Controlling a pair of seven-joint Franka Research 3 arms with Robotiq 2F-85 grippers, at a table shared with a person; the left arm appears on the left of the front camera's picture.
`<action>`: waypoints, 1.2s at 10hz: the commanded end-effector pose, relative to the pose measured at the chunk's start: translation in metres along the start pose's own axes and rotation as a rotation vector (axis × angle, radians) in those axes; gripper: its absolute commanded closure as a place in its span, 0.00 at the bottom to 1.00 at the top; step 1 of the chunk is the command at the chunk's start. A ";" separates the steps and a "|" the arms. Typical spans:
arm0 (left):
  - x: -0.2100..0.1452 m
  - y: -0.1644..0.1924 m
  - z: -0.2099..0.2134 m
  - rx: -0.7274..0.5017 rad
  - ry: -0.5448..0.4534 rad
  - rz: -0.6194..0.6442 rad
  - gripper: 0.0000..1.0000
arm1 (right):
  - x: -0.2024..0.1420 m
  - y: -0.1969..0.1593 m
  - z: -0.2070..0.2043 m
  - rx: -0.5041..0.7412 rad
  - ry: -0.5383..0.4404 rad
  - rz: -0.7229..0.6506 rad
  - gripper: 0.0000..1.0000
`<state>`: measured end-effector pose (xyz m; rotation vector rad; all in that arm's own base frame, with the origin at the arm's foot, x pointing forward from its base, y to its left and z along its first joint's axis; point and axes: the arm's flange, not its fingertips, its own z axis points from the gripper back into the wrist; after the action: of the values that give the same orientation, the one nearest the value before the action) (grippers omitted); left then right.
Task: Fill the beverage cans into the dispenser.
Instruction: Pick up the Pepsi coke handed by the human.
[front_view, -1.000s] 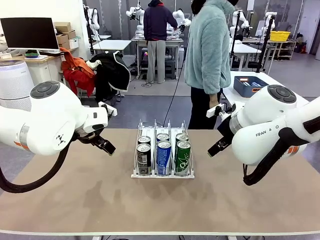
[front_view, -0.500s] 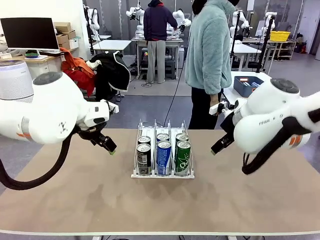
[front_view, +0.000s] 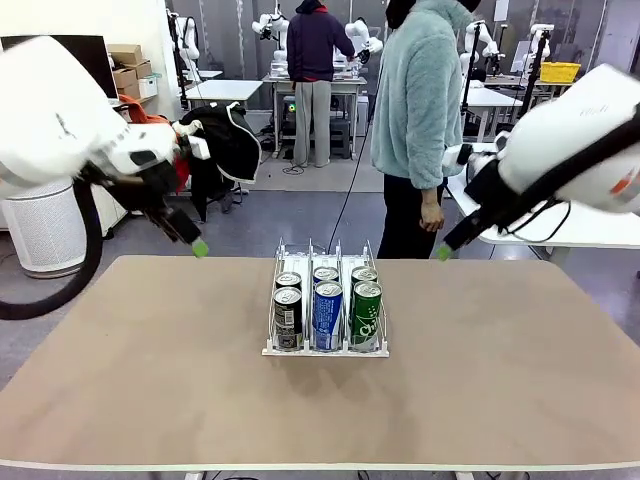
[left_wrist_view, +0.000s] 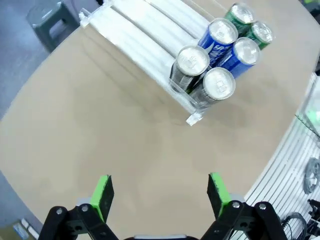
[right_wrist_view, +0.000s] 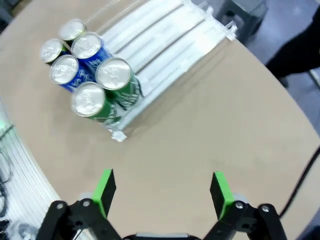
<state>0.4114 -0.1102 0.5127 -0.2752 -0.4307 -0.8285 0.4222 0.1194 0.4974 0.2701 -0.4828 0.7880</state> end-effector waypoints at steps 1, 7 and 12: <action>0.000 0.005 0.029 -0.118 -0.099 -0.089 0.00 | 0.005 -0.025 0.035 0.153 -0.045 0.029 0.00; -0.021 -0.007 0.086 0.014 -0.308 -0.087 0.00 | 0.007 -0.031 0.101 0.085 -0.129 0.049 0.00; -0.013 0.003 0.116 -0.112 -0.263 -0.221 0.00 | 0.007 -0.029 0.101 0.077 -0.127 0.041 0.00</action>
<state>0.3784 -0.0636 0.6001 -0.4336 -0.6808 -0.9674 0.4170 0.0642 0.5838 0.3806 -0.5734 0.8339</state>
